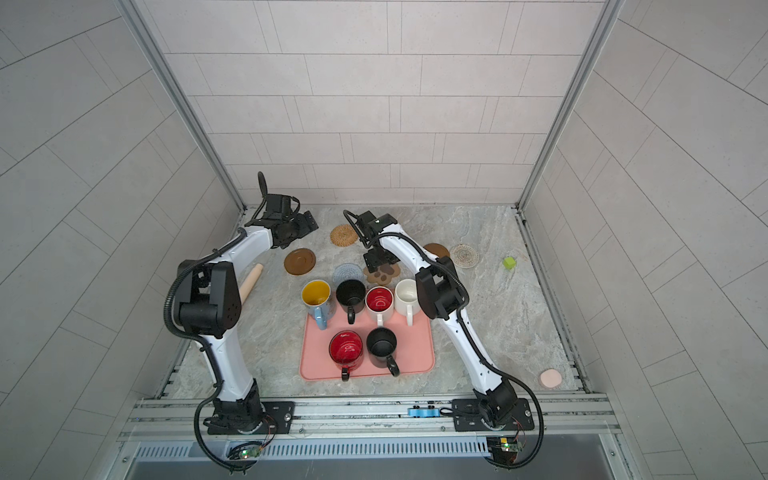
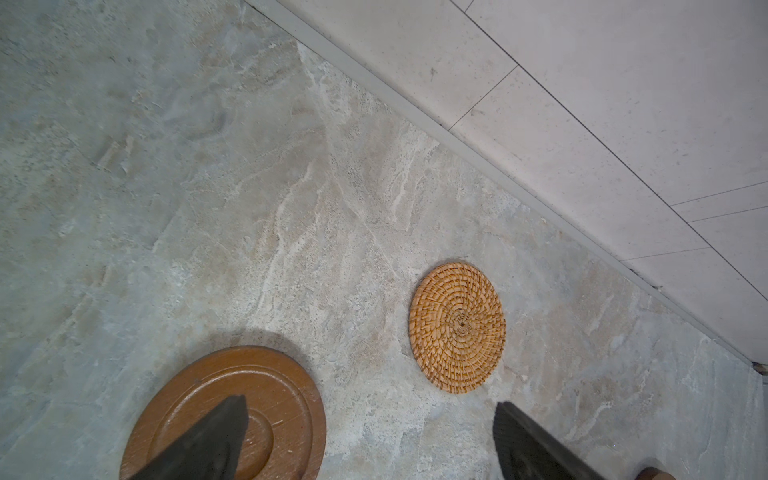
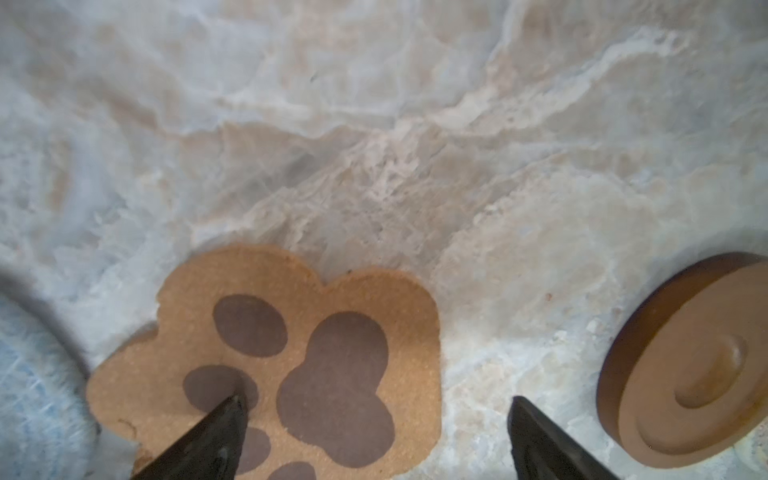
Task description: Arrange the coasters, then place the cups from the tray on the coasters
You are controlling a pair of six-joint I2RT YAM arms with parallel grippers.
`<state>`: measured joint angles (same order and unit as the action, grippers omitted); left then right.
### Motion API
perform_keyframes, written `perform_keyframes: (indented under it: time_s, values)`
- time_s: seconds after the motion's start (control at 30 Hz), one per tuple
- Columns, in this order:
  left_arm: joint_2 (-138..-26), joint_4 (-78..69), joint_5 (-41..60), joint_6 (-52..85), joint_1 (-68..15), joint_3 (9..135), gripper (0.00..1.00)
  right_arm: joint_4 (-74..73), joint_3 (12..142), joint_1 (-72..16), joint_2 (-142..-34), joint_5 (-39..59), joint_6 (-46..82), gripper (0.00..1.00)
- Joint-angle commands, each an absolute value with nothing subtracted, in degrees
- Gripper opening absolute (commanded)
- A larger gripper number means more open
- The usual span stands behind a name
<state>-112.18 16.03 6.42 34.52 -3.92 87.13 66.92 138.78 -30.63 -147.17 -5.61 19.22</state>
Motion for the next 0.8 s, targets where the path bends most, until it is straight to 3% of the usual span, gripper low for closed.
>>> perform_keyframes:
  time_s: [0.0,0.2,0.47,0.77]
  values:
    - [-112.7,14.6,6.3,35.3,-3.8,88.6,1.00,64.1,140.4,-30.0,-150.9,-7.6,20.6,1.00]
    - [-112.2,13.0,7.0,35.6,-3.9,88.2,1.00,68.0,143.6,-30.0,-149.0,-5.2,20.6,1.00]
    - [-110.7,11.5,7.8,35.5,-4.0,85.9,1.00,68.2,135.9,-32.3,-141.1,0.6,12.8,1.00]
    - [-110.8,11.2,8.4,35.8,-4.0,85.9,1.00,70.4,135.3,-34.1,-142.4,1.9,9.4,1.00]
